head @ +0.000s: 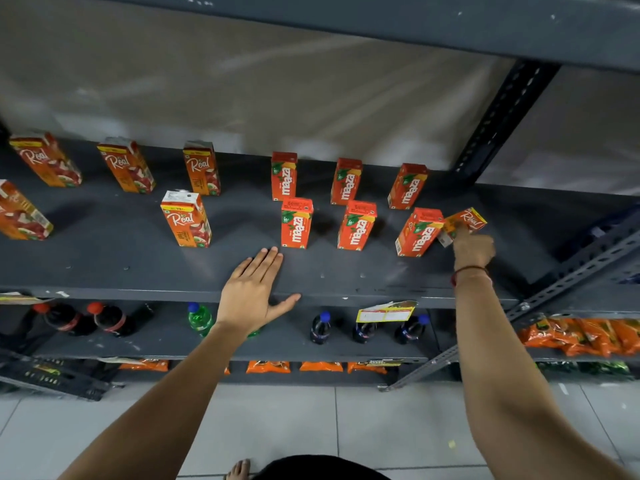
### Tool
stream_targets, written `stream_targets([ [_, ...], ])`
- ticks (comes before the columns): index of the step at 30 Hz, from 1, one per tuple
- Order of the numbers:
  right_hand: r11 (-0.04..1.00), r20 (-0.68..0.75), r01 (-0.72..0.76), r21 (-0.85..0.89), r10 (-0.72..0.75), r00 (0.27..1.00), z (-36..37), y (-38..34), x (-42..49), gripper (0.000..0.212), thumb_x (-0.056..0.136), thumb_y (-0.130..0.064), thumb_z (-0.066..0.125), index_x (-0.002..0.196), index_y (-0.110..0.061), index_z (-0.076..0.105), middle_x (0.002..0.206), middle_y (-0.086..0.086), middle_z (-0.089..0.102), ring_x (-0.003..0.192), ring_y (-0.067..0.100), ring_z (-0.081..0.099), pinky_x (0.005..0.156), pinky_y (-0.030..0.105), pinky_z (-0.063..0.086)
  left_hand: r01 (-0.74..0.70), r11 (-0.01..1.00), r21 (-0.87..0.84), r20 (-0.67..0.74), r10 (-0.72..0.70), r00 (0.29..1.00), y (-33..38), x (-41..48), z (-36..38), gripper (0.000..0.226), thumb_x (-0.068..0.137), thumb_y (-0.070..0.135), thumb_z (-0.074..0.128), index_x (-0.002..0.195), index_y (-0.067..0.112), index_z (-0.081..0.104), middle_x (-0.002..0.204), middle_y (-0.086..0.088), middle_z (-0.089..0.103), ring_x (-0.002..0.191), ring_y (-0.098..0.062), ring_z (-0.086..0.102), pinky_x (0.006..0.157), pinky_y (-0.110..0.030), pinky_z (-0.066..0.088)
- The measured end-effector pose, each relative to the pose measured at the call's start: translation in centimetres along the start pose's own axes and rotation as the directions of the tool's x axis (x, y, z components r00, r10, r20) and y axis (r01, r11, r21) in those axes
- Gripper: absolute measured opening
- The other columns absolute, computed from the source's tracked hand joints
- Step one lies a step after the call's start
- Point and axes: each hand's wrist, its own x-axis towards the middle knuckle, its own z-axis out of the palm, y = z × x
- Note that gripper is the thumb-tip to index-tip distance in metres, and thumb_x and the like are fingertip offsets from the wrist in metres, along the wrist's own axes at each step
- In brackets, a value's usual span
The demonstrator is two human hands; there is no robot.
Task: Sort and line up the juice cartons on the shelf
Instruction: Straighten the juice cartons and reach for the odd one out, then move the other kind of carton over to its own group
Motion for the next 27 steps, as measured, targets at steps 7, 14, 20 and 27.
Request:
stream_targets([
  [7,0.970,0.183,-0.062,-0.237,0.107,0.977,1.6,-2.3,1.4,0.065,0.071,-0.047,0.066,0.118,-0.005,0.052,0.121,0.015,0.060,0.109,0.033,0.058,0.095,0.040,0.046,0.013,1.000,0.011,0.001,-0.013,1.000,0.0,0.0,0.0,0.084,0.083,0.070,0.025,0.132,0.005,0.046,0.139,-0.011,0.048,0.130,-0.024,0.041,0.107,-0.039,0.032],
  [14,0.969,0.287,-0.234,0.077,0.203,0.936,0.0,-2.8,0.1,0.068,0.070,-0.018,0.075,0.129,-0.010,0.042,0.122,0.011,0.055,0.106,0.027,0.058,0.088,0.028,0.050,0.006,1.000,0.012,-0.015,-0.006,1.000,0.1,0.0,-0.2,0.085,0.084,0.070,0.022,0.131,0.004,0.047,0.138,-0.013,0.049,0.129,-0.025,0.043,0.106,-0.040,0.033],
  [20,0.866,0.296,-0.299,0.401,0.186,0.937,-1.8,0.1,-2.4,0.072,0.062,-0.027,0.083,0.121,-0.008,0.046,0.123,0.013,0.058,0.103,0.023,0.061,0.066,0.028,0.056,0.000,1.000,0.013,-0.003,0.000,1.000,0.0,-0.1,-0.3,0.086,0.084,0.071,0.018,0.132,0.004,0.046,0.138,-0.013,0.048,0.128,-0.026,0.043,0.105,-0.041,0.034],
  [27,0.805,0.231,-0.032,0.592,-0.132,0.964,-4.0,4.0,-10.9,0.048,0.071,-0.016,0.079,0.113,-0.007,0.057,0.110,0.006,0.065,0.109,0.024,0.062,0.090,0.035,0.052,-0.005,1.000,-0.003,0.030,0.005,1.000,-0.2,-0.1,-0.6,0.086,0.084,0.070,0.018,0.132,0.004,0.046,0.139,-0.013,0.047,0.129,-0.024,0.042,0.106,-0.041,0.034],
])
